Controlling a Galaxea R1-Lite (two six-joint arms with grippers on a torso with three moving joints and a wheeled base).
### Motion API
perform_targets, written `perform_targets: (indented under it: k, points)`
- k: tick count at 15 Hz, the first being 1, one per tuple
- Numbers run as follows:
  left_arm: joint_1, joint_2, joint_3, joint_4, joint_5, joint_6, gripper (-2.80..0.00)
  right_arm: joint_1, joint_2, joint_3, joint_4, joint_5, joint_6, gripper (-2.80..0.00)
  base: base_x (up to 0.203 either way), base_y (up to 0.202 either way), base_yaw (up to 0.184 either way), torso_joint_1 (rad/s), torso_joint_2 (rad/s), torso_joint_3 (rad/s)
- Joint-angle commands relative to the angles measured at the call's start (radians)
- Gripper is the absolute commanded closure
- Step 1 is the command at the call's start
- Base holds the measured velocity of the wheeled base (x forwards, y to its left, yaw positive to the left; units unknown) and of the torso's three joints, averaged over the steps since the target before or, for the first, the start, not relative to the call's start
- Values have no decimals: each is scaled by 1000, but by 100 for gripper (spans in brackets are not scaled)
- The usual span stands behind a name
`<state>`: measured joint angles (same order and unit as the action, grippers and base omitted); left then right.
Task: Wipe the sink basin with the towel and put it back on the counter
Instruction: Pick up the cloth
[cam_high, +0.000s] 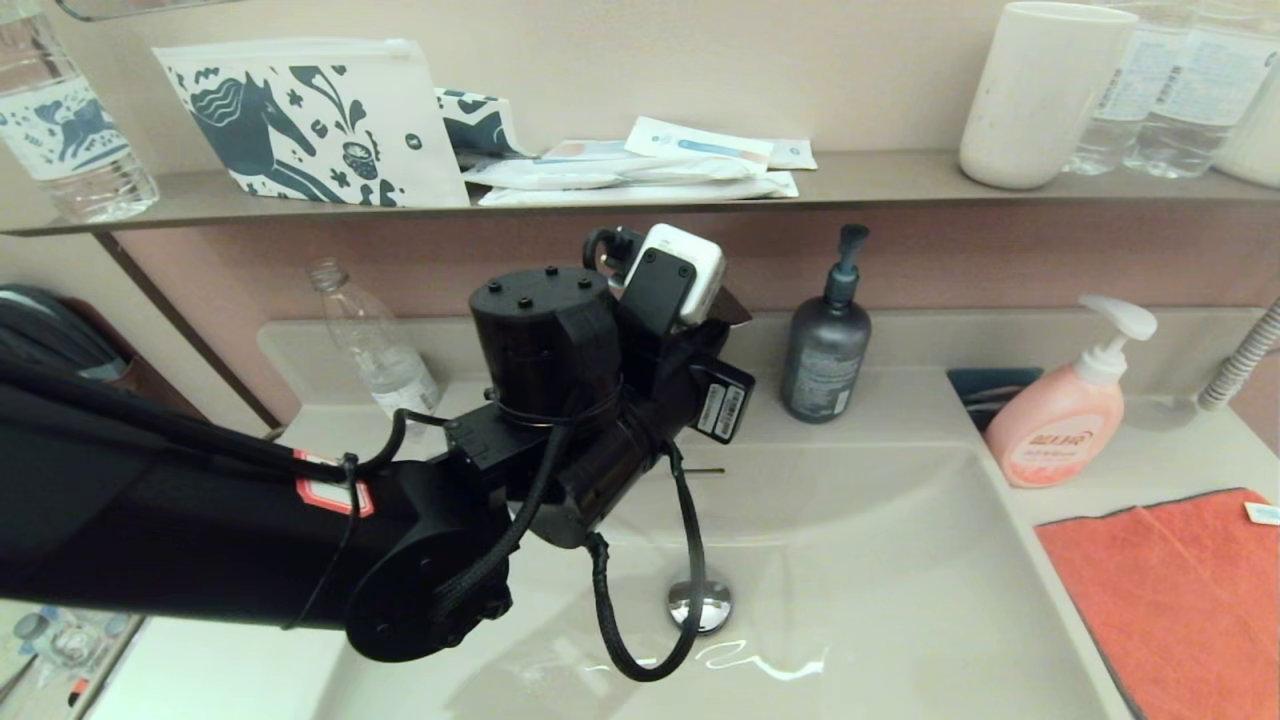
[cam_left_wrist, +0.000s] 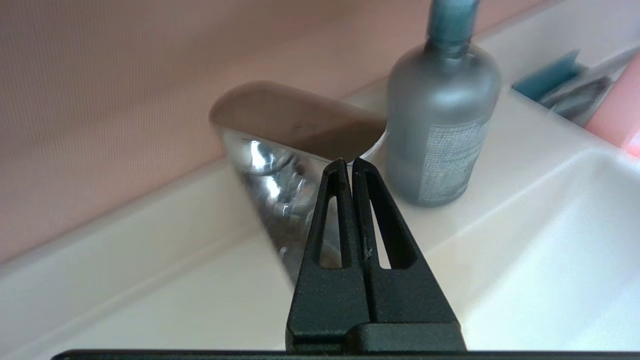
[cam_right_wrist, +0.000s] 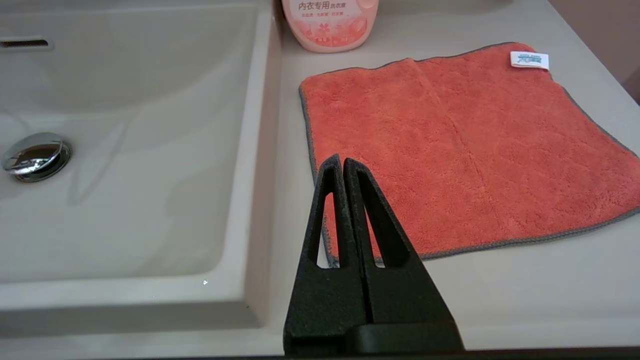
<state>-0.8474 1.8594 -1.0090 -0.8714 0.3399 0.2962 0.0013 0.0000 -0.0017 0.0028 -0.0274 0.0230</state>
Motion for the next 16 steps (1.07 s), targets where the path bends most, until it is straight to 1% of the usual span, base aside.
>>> perform_targets:
  k: [1,3,9,11,14,16]
  points:
    - [15,-76,14,-6,12,4,0,0,0,0,0,0,0,0,0,0,0,0,0,0]
    - [30,-148,83,-3,14,6,0,0,0,0,0,0,0,0,0,0,0,0,0,0]
    - [69,-440,383,-5,14,4,0,0,0,0,0,0,0,0,0,0,0,0,0,0]
    - [88,-545,455,3,15,6,0,0,0,0,0,0,0,0,0,0,0,0,0,0]
    - [162,-721,523,65,11,12,0,0,0,0,0,0,0,0,0,0,0,0,0,0]
    - [231,-837,553,105,8,13,0,0,0,0,0,0,0,0,0,0,0,0,0,0]
